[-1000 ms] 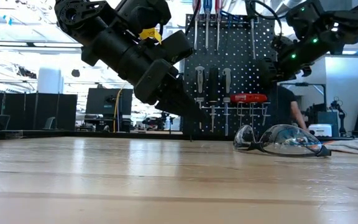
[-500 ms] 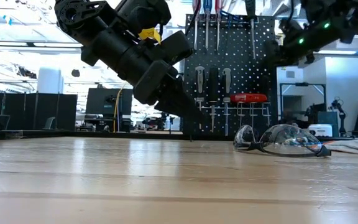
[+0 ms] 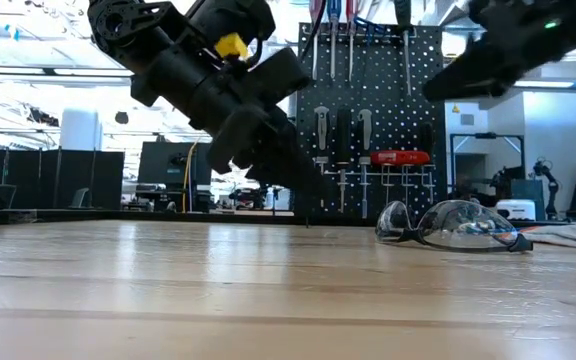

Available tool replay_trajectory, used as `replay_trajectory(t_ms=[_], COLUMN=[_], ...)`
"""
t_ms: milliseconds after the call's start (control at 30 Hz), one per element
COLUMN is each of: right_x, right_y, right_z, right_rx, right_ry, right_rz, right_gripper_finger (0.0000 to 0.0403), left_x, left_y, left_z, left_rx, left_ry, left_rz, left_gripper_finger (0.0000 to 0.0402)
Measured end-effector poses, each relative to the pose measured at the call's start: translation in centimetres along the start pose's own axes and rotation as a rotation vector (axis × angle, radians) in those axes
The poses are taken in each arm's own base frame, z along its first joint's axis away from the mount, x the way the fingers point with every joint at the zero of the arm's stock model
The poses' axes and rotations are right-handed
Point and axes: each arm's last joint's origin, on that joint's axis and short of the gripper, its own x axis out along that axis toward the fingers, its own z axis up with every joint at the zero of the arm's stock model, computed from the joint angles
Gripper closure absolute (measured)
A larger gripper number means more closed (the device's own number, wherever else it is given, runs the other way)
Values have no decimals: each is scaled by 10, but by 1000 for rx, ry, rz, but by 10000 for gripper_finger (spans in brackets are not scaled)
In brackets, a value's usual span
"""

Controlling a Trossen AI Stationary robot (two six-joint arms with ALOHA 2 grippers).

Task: Hang tools onto peg board
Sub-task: Hang the safety goggles on the pegboard

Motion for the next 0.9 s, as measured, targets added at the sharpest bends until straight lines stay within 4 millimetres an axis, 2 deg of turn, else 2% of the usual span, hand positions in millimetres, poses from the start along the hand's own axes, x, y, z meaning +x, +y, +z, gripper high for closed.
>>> replay_trajectory(t_ms=[100,200,333,567,733,900], right_x=[-8,-13,-13,0,16,24], right_y=[27,42,49,61,74,93], right_z=[-15,-37,-70,-104,-111,-92], right_rx=[110,258,443,462,429,333], right_ry=[82,234,475,650,684,651], right_rz=[120,133,19,-109,-28,114], right_gripper_finger=[229,243,277,334,348,349], left_x=[1,6,14,36,60,72], left_y=[-1,-6,-12,-14,-11,-2], left_z=[3,3,-1,8,9,8], left_rx=[26,54,74,53,43,4], left_ry=[-46,-101,-119,-139,-95,38], left_rz=[-40,-94,-147,-144,-133,-57], left_gripper_finger=[281,281,281,281,281,281])
